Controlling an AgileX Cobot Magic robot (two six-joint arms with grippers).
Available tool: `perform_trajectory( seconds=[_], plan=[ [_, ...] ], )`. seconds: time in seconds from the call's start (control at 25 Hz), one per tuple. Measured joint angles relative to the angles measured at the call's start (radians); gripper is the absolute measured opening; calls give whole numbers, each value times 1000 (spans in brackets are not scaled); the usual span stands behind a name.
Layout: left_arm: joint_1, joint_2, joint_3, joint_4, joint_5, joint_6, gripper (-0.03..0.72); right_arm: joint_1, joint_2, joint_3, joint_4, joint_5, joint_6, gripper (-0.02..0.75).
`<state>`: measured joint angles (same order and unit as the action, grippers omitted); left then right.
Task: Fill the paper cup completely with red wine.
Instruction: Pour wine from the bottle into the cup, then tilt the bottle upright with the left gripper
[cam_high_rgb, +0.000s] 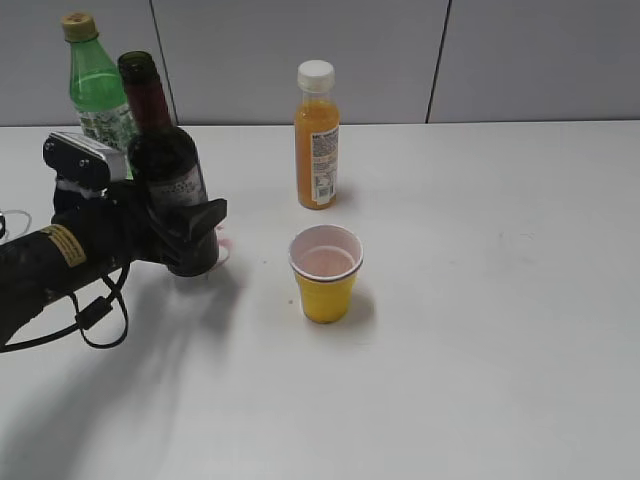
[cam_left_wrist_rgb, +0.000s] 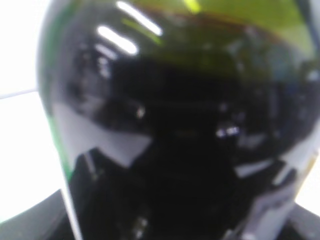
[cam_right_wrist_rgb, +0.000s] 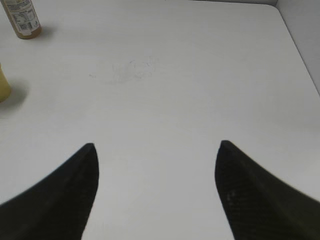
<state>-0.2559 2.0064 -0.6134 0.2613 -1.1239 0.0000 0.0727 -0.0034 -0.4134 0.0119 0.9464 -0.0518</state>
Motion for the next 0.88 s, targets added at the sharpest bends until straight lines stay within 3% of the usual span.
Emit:
perform_trajectory(
  seconds=[0.12, 0.32, 0.56, 0.88],
  plan=[
    [-46, -52, 39, -78, 3, 61, 552, 0, 0, 0, 0, 0, 0, 574],
    [-163, -122, 76, -302, -1, 176, 552, 0, 0, 0, -1, 0, -2, 580],
    [-312, -146, 86, -582, 25, 403, 552, 0, 0, 0, -1, 0, -2, 583],
    [-339, -162, 88, -765, 250, 492, 552, 0, 0, 0, -1, 0, 0, 584]
  ],
)
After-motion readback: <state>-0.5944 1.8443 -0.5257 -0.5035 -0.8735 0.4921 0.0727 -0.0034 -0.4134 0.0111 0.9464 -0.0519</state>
